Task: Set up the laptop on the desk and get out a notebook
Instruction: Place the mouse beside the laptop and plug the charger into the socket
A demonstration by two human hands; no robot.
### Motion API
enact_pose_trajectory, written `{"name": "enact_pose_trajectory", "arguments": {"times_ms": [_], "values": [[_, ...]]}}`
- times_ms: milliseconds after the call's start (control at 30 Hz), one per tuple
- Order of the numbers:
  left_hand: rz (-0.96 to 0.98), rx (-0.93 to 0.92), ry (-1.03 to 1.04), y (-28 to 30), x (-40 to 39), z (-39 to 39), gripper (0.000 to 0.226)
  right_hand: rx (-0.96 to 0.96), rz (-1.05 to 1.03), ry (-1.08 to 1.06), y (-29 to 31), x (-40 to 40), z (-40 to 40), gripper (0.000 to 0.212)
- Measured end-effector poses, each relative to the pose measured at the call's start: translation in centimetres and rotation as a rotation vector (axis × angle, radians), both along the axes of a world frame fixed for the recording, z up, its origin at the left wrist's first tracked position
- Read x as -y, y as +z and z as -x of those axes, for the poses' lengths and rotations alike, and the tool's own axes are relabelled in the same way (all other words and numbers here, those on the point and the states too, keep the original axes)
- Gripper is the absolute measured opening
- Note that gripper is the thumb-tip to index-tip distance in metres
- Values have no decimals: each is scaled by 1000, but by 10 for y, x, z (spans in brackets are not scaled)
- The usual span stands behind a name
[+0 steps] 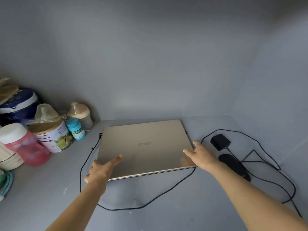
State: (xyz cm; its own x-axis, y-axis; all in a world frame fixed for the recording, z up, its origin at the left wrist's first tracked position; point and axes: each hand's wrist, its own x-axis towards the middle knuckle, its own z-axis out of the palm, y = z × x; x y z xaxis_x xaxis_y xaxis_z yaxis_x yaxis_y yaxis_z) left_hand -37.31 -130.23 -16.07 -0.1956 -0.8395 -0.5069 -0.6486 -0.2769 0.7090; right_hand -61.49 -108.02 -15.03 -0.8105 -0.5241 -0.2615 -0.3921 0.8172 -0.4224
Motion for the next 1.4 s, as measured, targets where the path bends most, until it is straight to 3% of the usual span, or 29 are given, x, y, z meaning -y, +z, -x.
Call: {"name": "enact_pose_trajectory", "arguments": {"times_ms": [200, 533, 667, 833, 1033, 1233, 1400], "values": [[51, -18, 11, 4, -9, -2, 112, -162, -76, -1, 0, 3, -16, 56], [60, -151, -2, -5, -4, -10, 117, -144, -191, -63, -6, 6, -28, 69], [111, -114, -52, -3, -7, -13, 95, -110, -178, -94, -4, 0, -32, 67], [95, -154, -46, 4, -14, -17, 120, -97, -187, -125, -4, -10, -41, 60], [100, -180, -96, 3, -20, -17, 120, -111, -207, -157, -1, -29, -53, 61], [113, -151, -172, 6, -28, -17, 97, -135, -204, -182, -2, -49, -66, 69], [109, -122, -223, -3, -27, -18, 94, -78, -193, -176, 0, -58, -68, 67]]}}
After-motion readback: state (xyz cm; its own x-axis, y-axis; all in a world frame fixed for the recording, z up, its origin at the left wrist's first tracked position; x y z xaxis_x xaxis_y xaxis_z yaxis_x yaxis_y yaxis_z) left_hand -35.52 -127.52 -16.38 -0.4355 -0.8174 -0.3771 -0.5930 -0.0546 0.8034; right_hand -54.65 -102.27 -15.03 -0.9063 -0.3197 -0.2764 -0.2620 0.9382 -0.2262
